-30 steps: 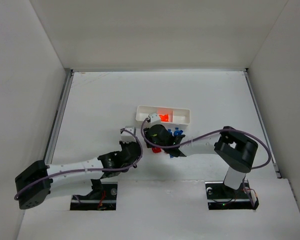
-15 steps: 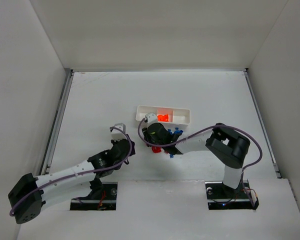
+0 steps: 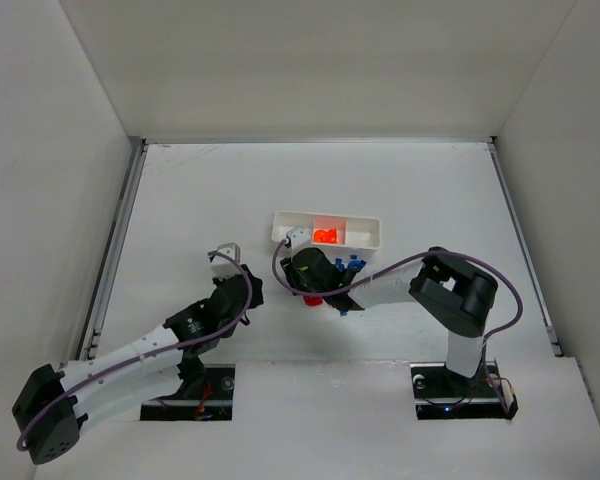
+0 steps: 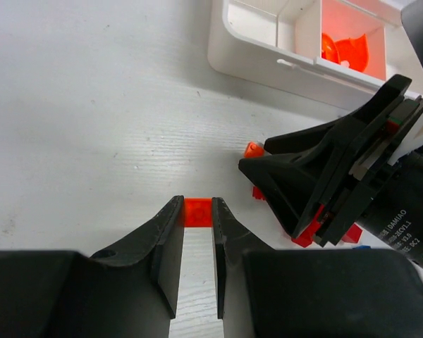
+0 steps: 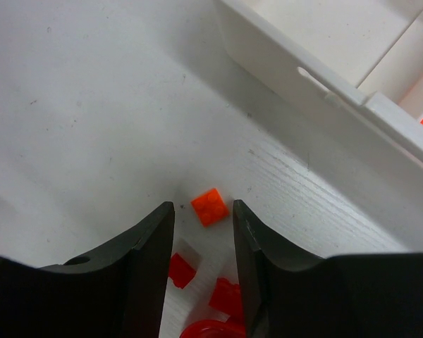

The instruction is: Sort the legos into containers by color

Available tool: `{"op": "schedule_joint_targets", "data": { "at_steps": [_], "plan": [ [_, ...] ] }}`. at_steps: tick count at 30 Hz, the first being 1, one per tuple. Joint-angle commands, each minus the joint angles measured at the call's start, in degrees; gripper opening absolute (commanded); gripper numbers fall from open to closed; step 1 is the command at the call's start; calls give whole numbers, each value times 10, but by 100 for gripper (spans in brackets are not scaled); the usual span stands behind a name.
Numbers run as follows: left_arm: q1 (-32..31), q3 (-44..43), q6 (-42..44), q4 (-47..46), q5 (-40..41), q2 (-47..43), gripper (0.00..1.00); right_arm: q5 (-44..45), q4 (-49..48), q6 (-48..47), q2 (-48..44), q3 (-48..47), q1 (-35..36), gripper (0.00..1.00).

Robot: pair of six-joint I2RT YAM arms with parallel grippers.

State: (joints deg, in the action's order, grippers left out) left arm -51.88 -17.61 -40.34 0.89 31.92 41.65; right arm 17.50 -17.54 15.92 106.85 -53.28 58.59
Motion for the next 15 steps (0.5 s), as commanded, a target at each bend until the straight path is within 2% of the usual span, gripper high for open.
{"op": "schedule_joint_targets", "data": {
  "at_steps": [1,4,9,15],
  "plan": [
    [10,-4,18,10,2,-17,14,11,8,-15,11,-14,5,44],
    [17,-9,24,17,2,-25,14,16,12,-17,19,-18,5,43],
    [32,-14,35,25,2,-43,14,25,14,-18,16,-12,12,31],
    [40,-18,39,23,2,-48,14,46,15,-12,-2,-7,25,22]
  ]
}}
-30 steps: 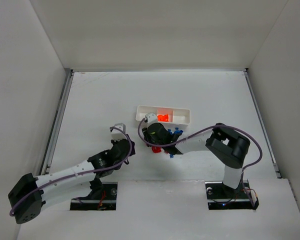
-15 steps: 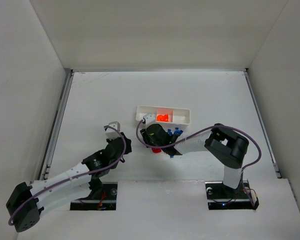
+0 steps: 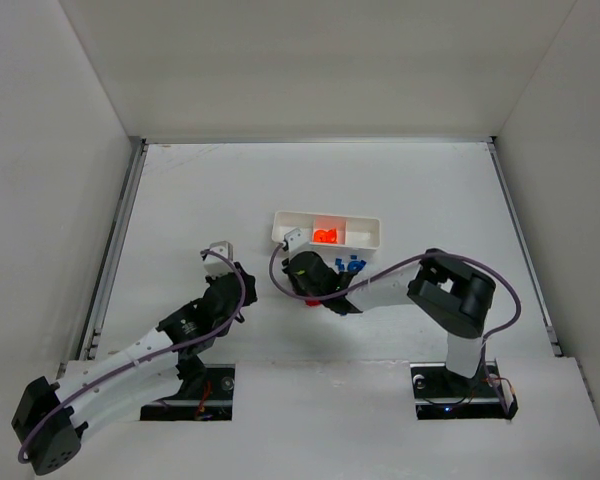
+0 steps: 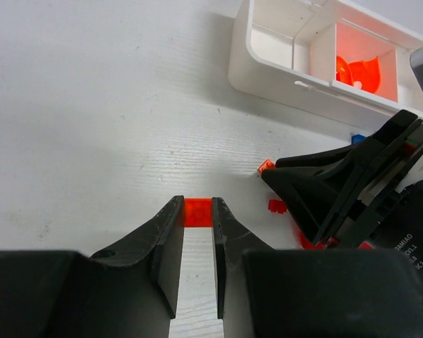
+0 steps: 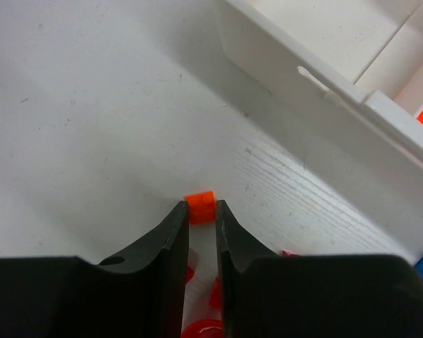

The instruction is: Sort the legos into containers by color

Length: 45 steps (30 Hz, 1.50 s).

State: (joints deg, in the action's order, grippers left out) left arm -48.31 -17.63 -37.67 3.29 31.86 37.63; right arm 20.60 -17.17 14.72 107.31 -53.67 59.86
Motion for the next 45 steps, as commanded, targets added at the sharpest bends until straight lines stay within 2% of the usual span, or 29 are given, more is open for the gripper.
{"op": "schedule_joint_targets", "data": {
  "at_steps": [1,13,18,23,29,33,35,41,45],
  "plan": [
    [5,-18,12,-3,3,-7,14,18,8,4,-16,1,14,22],
    [-2,-29,12,-15,0,6,14,29,-42,44,-163,62,10,21],
    [-10,-36,7,-35,-8,26,14,46,-34,49,-203,69,-53,21],
    [-23,-55,8,-72,-11,64,14,57,-15,62,-183,52,-120,21],
    [-44,-107,22,-131,-21,152,14,53,-16,90,-153,45,-161,24],
    [-47,-144,37,-168,-30,217,14,44,-23,95,-156,44,-166,40],
    [-46,-164,42,-184,-37,248,14,44,-24,97,-171,50,-167,43],
    [-39,-230,60,-222,-54,346,14,54,-24,110,-244,98,-178,42],
    [-32,-280,76,-245,-58,421,14,85,-15,151,-315,155,-179,35]
  ]
}}
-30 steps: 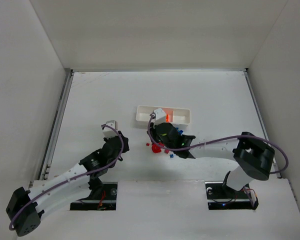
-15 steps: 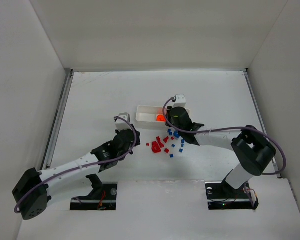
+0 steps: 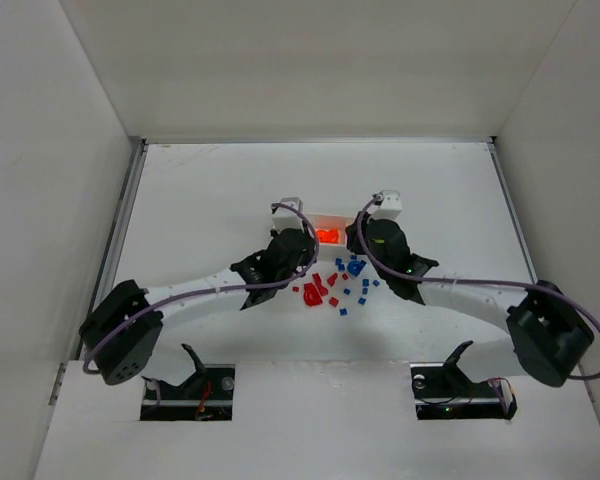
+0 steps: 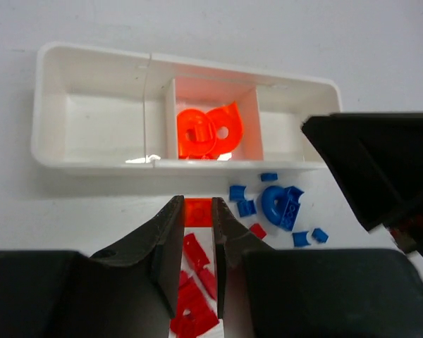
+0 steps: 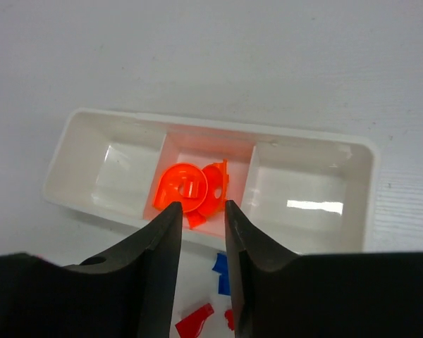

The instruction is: Sort the legos into containers by color

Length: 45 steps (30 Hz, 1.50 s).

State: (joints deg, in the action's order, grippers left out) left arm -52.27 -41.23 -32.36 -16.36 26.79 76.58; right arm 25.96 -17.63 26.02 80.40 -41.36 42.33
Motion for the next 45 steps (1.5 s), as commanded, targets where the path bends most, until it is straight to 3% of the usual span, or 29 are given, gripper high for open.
{"op": "schedule_joint_targets", "data": {
  "at_steps": [1,10,14,19,23,28,32,35,38,41,45],
  "plan": [
    [11,-57,27,-54,-9,52,14,43,-7,58,-72,57,-2,32],
    [31,-173,46,-64,-18,212,16,105,47,143,-213,178,40,29],
    [38,-214,55,-55,-17,249,21,124,73,158,-234,189,75,35],
    [40,-228,60,-53,-16,258,35,139,87,163,-227,187,121,50],
    [37,-193,60,-53,-8,214,36,153,118,164,-224,178,151,46],
    [3,-71,52,-54,-7,104,23,159,168,191,-226,173,190,32],
    [-51,42,43,-43,11,-3,18,159,196,225,-206,174,204,28],
    [-89,100,22,-4,49,-77,18,148,200,242,-163,164,227,29],
    [-117,136,-15,51,85,-123,20,154,200,257,-125,153,262,37],
    [-125,160,-50,81,97,-156,21,160,197,271,-102,142,290,44],
    [-123,170,-54,73,100,-169,22,174,190,255,-89,118,305,45]
  ]
}}
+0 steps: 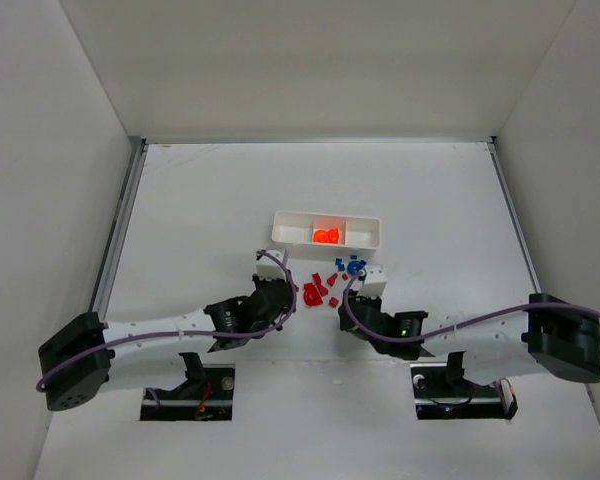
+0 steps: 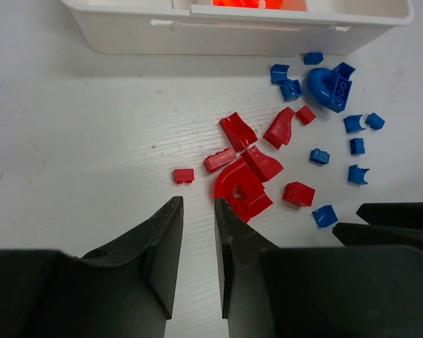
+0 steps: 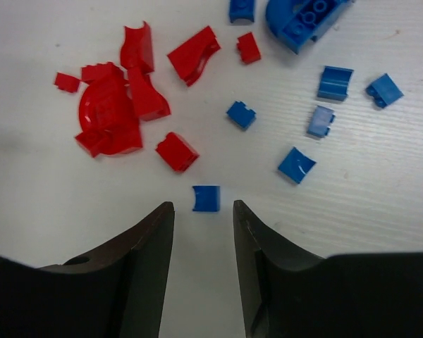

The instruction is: Sort the legos into containers by color

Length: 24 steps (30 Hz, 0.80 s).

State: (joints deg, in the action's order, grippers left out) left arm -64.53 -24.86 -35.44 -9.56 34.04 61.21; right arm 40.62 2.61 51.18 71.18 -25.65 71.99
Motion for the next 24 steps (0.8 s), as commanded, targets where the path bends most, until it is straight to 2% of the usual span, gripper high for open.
{"op": "schedule_joint_targets", "data": {
  "at_steps": [1,8,15,24],
  "plan": [
    [4,8,-24,4,23,-15,22,27,-17,-6,7,-48,8,45],
    [32,26,-38,2,16,-43,24,-16,-118,-106,79,-93,-15,48],
    [24,47,-51,9,-12,-72,26,-51,-139,-141,176,-154,-44,54],
    [24,68,-62,23,-6,-116,26,-49,-139,-136,239,-177,-54,45]
  ]
}}
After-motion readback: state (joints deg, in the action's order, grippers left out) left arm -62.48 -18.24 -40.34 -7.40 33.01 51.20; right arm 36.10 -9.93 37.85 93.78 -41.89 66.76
